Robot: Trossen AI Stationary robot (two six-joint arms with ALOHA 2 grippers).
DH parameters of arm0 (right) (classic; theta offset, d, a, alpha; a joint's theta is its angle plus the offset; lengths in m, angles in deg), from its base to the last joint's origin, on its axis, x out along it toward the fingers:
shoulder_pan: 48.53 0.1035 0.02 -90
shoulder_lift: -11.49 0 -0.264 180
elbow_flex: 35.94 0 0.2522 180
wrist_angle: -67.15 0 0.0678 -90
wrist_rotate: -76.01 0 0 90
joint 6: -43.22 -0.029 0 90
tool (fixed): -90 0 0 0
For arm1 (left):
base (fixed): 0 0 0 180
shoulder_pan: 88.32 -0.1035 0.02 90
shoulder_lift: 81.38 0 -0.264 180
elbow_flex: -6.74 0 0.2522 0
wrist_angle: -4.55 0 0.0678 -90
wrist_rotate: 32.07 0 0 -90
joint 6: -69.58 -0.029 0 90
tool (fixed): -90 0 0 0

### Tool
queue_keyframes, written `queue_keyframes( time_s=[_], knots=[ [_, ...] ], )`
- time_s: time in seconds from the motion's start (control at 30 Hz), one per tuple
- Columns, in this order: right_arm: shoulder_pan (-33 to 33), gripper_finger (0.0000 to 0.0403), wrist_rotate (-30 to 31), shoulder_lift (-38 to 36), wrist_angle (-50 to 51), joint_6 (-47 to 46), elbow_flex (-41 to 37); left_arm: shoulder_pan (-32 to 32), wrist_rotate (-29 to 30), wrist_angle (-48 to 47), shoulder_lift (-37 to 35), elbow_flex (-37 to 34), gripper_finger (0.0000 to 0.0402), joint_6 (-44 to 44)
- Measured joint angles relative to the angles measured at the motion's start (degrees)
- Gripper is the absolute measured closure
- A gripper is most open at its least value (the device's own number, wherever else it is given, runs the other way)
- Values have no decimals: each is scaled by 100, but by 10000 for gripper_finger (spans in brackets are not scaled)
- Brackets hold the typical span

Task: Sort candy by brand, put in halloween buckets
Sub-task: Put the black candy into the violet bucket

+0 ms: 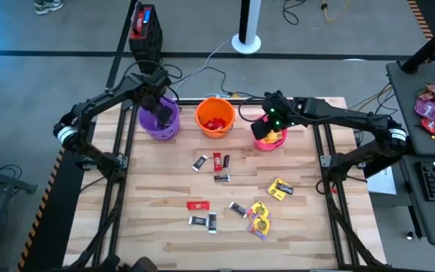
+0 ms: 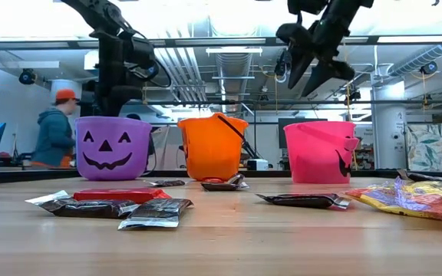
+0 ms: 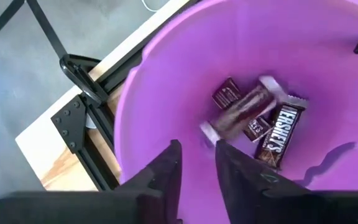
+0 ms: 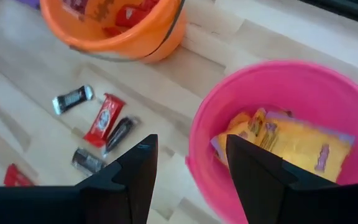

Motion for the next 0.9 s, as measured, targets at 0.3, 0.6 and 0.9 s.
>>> queue_keyframes(
  time_s=[0.3,0.6,0.9],
  knots=[
    [895,220,-1718,-7,1375,-1147,497,331,-47,222,-512,112,290,46],
    [2422,220,-1751,333,2441,-1709,-164,1359,-49,1337,-1817,116,290,37],
    [2844,220,-1543,1099,1620,-1059,-1414,2331,-52,2322,-2751,118,290,155]
  ],
)
